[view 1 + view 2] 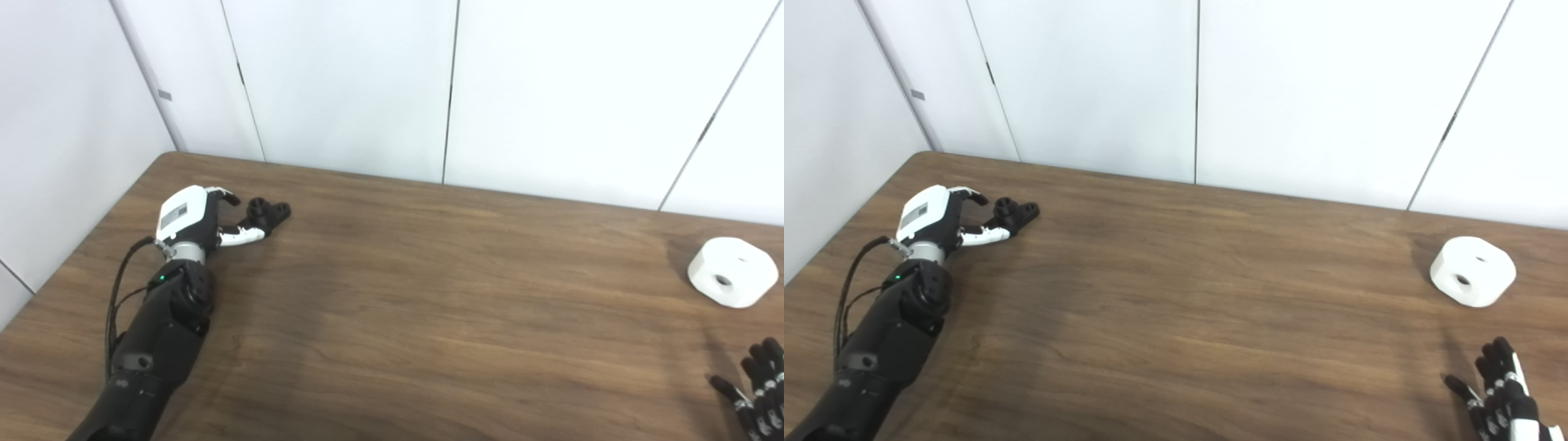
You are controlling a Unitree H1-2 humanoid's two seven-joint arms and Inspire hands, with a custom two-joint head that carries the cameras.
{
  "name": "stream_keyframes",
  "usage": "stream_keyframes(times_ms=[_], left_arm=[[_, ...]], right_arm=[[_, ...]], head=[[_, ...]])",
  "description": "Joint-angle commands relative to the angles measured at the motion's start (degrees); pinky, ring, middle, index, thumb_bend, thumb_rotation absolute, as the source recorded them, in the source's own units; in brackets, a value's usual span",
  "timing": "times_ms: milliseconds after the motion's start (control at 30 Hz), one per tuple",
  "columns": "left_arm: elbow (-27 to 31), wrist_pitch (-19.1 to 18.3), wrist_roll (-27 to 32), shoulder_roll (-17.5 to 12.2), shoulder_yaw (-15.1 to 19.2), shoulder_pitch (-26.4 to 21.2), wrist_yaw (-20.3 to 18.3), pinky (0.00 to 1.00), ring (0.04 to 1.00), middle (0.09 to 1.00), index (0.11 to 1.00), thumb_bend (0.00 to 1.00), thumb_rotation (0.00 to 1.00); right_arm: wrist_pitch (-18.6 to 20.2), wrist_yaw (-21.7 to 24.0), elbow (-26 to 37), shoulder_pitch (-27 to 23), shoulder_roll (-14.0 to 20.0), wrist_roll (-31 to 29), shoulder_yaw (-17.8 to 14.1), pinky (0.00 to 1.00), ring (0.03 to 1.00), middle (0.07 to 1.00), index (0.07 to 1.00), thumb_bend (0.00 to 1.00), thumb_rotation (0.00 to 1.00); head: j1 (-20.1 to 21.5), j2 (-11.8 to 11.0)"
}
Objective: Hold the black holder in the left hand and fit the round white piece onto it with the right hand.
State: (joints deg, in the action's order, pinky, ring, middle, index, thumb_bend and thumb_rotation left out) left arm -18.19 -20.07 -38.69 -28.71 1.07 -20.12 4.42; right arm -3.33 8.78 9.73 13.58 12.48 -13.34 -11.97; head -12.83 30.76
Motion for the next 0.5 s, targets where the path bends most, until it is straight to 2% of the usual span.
stream_keyframes(times_ms=[0,167,467], left_arm=[[0.7,-0.1,-0.2,-2.3,0.0,-2.4,1.3,0.95,0.935,0.881,0.702,0.92,0.38],[0.7,-0.6,-0.1,-2.2,-0.7,-2.4,1.3,0.94,0.925,0.863,0.679,0.9,0.34],[0.8,-1.7,0.6,-2.0,-1.6,-2.2,0.8,0.94,0.927,0.859,0.663,0.91,0.34]], right_arm=[[2.1,0.2,-0.4,2.0,-0.1,-0.2,0.8,1.0,1.0,0.995,1.0,0.62,1.0],[2.0,0.1,-0.4,2.1,0.0,0.2,0.8,1.0,1.0,0.991,1.0,0.61,1.0],[2.3,-0.2,-0.1,2.1,-0.3,0.1,0.8,1.0,1.0,0.975,1.0,0.62,1.0]], head=[[0.0,0.1],[0.1,0.2],[0.3,0.5]])
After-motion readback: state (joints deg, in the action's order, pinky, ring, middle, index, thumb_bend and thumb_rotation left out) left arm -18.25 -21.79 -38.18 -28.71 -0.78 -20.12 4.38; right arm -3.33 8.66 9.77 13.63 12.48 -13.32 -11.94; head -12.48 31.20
